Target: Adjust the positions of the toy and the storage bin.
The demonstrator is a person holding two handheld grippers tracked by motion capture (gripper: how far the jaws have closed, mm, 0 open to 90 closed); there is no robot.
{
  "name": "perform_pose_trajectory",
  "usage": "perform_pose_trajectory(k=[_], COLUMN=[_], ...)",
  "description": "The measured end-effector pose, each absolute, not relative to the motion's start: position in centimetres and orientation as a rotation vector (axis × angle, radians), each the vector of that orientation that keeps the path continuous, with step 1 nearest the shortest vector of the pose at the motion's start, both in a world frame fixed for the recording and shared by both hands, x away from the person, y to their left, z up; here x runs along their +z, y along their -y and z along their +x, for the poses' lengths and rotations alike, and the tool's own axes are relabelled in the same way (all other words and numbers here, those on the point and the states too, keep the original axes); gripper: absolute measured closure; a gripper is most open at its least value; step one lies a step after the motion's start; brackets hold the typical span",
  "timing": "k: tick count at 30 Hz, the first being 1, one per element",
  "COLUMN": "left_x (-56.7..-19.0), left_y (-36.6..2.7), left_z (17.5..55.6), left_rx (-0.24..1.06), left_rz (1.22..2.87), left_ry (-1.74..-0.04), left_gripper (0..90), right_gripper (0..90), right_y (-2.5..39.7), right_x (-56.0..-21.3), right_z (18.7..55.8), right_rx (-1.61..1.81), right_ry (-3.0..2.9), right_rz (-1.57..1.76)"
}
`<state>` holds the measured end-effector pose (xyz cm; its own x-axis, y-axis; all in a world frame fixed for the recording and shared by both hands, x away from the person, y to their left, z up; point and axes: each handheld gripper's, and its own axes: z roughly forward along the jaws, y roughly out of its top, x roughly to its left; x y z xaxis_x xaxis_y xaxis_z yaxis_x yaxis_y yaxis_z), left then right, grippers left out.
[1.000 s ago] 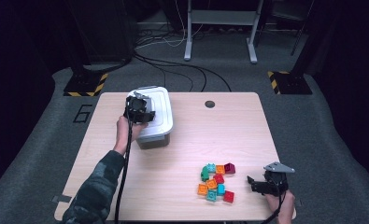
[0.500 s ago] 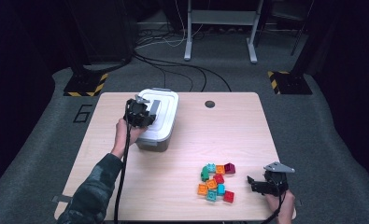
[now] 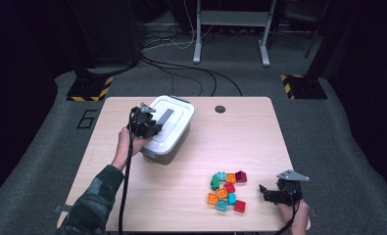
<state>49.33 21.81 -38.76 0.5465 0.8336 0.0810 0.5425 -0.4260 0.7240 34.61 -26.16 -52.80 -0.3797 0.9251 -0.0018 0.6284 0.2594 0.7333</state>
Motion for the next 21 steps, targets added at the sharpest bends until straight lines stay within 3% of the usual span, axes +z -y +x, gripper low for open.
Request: perform_pose_trajectory(k=[4, 8, 13, 16, 21], left_x=[-38.6, -38.4, -38.3, -38.3, -38.3], left_y=[-21.5, -21.0, -20.6, -20.5, -20.4], left_z=[50.0, 50.9, 51.8, 51.8, 51.6], left_rx=[0.585, 0.579, 0.548, 0.550, 0.559], left_rz=[2.150, 2.158, 2.160, 2.162, 2.162], left_ry=[-1.123, -1.133, -1.154, -1.144, -1.124], left_gripper=[56.8, 54.1, 56.2, 64.6, 65.3], right_gripper=[8.6, 8.6, 8.6, 8.6, 8.7], right_y=[26.2, 26.2, 26.2, 26.2, 26.2], right_x=[-52.8, -52.8, -52.8, -52.8, -52.8], right_z=[34.6, 34.6, 34.6, 34.6, 34.6], right_rx=[0.917, 0.917, 0.917, 0.917, 0.916], right_ry=[-2.103, -2.102, -2.102, -2.102, -2.101], right_rz=[1.408, 1.409, 1.408, 1.408, 1.406])
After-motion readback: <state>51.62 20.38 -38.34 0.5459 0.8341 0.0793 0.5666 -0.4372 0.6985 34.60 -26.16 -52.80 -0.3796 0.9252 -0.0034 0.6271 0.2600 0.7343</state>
